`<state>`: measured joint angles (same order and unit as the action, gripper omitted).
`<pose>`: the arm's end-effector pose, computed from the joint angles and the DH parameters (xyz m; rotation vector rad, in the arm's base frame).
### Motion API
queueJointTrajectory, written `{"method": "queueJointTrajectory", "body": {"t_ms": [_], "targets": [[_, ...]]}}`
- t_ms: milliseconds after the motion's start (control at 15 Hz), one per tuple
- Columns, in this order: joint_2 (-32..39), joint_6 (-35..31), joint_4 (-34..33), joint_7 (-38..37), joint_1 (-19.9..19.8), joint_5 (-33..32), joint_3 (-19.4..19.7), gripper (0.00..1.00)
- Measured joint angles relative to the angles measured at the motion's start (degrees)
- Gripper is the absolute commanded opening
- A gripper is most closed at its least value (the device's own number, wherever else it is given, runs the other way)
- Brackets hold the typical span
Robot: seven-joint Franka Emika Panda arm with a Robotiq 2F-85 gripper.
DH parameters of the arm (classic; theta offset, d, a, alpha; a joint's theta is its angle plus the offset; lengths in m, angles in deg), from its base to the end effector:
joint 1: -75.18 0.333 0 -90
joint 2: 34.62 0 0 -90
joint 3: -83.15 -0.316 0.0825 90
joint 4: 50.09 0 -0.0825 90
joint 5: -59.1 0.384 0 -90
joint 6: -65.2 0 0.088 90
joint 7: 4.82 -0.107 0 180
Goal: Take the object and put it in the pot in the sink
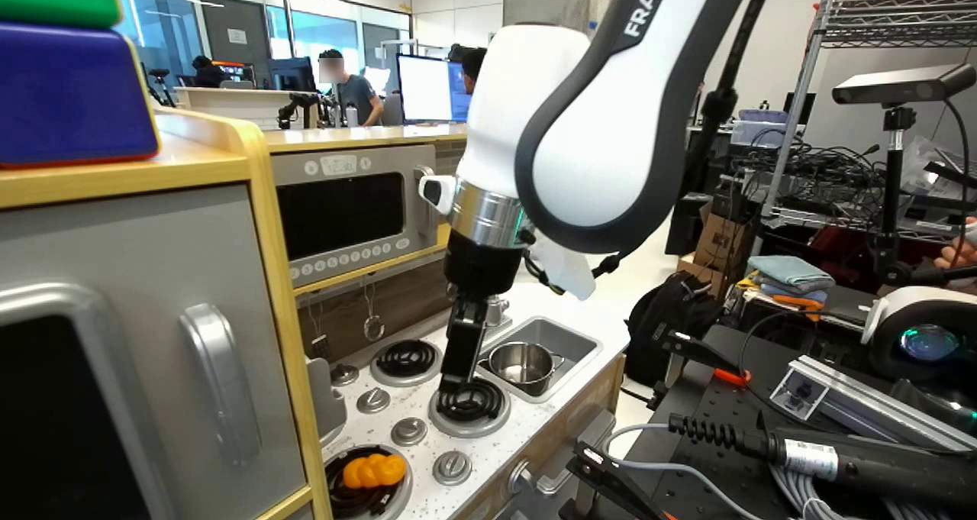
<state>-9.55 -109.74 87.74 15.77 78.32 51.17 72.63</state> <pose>0.4914 0.1355 0.1596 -2.8957 -1.0716 -0.3475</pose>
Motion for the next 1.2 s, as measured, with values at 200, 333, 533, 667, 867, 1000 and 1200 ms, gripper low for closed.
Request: {"method": "queueJointTrajectory", "body": {"t_ms": [200, 333, 533, 667, 867, 1000, 1200], "targets": [[8.3, -0.5, -6.6, -3.1, -2.5, 1.9, -3.2, 1.0], [12.7, -0.5, -10.9, -4.7, -2.7, 1.9, -3.0, 1.0], [17.9, -0.5, -16.7, -5.9, -1.5, 1.8, -1.7, 1.0], [20.9, -0.4, -20.1, -6.3, 0.5, 1.6, -0.1, 1.0], [25.1, 0.1, -24.6, -7.1, 4.4, 1.5, 2.3, 1.0], [27.6, 0.3, -27.3, -7.7, 7.1, 1.4, 4.0, 1.0], [30.8, 0.6, -30.8, -8.8, 10.1, 1.4, 6.1, 0.74]]}}
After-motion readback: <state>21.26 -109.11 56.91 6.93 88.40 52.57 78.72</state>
